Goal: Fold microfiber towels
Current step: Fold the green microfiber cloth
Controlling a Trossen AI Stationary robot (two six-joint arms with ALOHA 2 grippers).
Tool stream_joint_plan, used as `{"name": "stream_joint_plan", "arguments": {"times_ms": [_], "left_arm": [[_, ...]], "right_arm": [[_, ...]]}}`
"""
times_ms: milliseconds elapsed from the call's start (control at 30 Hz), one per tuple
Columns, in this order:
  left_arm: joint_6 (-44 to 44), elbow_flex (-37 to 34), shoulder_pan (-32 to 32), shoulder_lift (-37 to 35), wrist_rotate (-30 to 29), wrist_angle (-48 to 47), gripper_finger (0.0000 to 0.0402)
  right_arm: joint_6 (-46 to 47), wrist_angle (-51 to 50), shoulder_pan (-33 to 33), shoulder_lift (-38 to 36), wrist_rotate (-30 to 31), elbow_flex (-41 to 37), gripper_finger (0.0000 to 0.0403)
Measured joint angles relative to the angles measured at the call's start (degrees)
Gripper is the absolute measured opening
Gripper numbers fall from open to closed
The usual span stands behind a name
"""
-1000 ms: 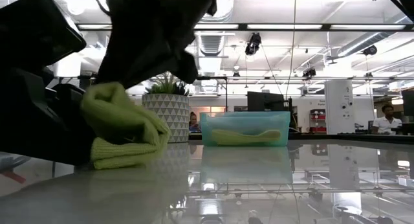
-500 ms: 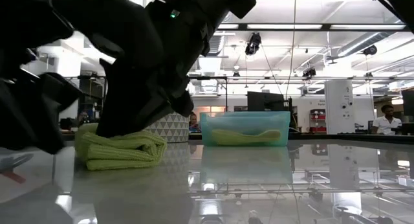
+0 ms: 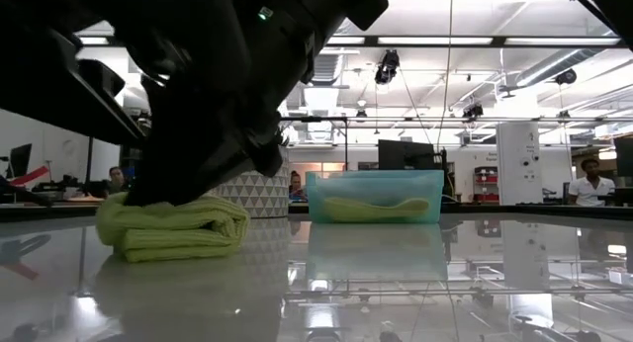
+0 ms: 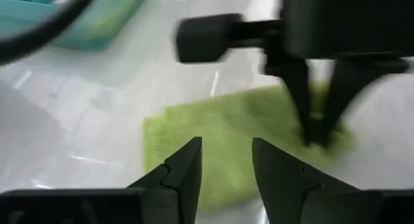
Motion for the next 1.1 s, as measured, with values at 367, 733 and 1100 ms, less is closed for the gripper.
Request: {"name": "stream_joint_plan", "arguments": {"times_ms": [367,733,1100], "left_arm": [[-4.4,-1.4,4.7,8.4,-1.1,0.5,0.0121],[-4.6,-1.4,5.8,10.4,1.4,0.5,0.0121],[-4.5,-1.5,5.9,10.1,1.5,0.5,0.0121]], "right_arm": [[-6.2,4.7,0.1,-0.3,-7.2,0.0,0.0104],[-12.4,4.3,0.3,-2.4,-7.7,0.0,0.0102],[-17.5,22.1,0.4,-2.2,-6.7,-12.5,0.0011]]}}
